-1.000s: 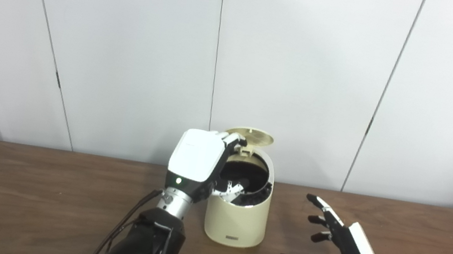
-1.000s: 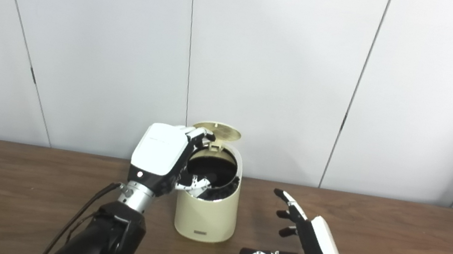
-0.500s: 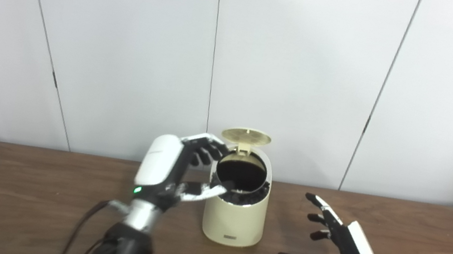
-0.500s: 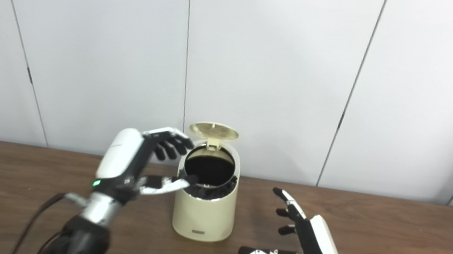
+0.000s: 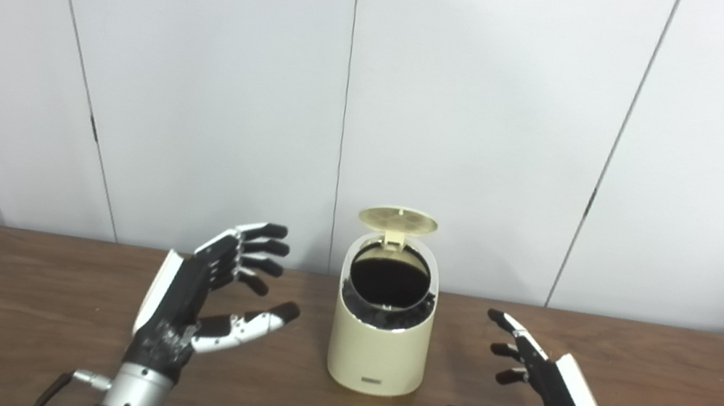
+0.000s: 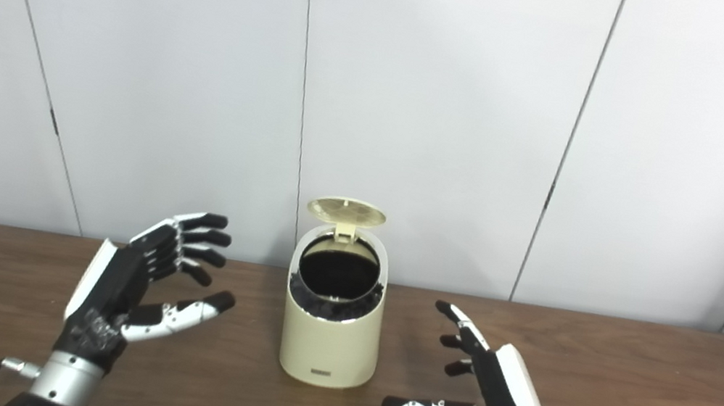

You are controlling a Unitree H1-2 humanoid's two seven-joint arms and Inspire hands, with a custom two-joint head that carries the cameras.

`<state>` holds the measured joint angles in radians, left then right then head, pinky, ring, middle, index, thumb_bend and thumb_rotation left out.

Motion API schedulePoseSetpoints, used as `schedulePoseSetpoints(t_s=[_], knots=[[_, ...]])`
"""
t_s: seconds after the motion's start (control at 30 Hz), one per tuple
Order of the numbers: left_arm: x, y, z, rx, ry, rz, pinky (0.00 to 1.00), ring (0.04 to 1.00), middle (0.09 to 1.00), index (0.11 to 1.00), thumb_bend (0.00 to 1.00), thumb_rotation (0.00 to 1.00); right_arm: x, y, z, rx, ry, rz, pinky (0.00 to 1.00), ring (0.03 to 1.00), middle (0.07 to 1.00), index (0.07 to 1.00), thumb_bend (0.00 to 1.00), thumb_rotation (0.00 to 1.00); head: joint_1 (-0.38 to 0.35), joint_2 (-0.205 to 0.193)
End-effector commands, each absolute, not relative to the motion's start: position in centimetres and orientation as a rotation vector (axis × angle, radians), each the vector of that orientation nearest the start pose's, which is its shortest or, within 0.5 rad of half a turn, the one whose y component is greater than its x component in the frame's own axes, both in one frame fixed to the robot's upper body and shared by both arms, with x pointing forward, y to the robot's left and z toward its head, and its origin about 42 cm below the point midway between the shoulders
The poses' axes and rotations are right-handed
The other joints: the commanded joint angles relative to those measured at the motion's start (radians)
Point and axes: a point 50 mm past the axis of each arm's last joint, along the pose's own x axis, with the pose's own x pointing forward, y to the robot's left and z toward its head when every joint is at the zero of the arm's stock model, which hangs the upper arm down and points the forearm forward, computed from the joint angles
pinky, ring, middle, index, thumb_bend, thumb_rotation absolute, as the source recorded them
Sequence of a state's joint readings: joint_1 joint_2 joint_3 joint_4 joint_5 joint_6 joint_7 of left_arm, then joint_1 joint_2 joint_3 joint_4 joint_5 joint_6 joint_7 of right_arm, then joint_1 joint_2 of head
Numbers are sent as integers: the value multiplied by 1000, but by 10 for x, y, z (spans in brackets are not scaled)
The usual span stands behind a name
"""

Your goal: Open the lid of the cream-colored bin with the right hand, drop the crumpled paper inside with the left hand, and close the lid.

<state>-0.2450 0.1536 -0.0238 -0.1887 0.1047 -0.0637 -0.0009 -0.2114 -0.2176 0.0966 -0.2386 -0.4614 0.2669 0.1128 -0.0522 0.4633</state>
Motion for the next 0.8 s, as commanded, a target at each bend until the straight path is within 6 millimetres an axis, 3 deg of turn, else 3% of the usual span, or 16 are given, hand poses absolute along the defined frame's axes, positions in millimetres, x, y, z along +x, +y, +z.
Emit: schedulePoseSetpoints(t_s=[0.0, 0.37, 0.63, 0.77], knots=[[338, 230, 238, 264, -565, -73, 552, 652, 725, 777, 672, 57, 339, -229, 230, -676, -280, 67, 671, 830, 927, 897, 810, 299, 0, 1], [325, 239, 191, 298, -384, -89, 539, 665, 740, 791, 672, 27, 341, -227, 234, -683, -307, 73, 653, 825, 925, 892, 806, 317, 11, 3], [331, 244, 180, 284, -348, -91, 570, 678, 740, 786, 664, 52, 344, -226, 239, -676, -316, 72, 646, 824, 927, 900, 803, 333, 13, -10], [332, 244, 178, 294, -335, -101, 551, 660, 729, 781, 672, 61, 349, -225, 245, -663, -356, 57, 670, 843, 917, 899, 783, 435, 6, -12]])
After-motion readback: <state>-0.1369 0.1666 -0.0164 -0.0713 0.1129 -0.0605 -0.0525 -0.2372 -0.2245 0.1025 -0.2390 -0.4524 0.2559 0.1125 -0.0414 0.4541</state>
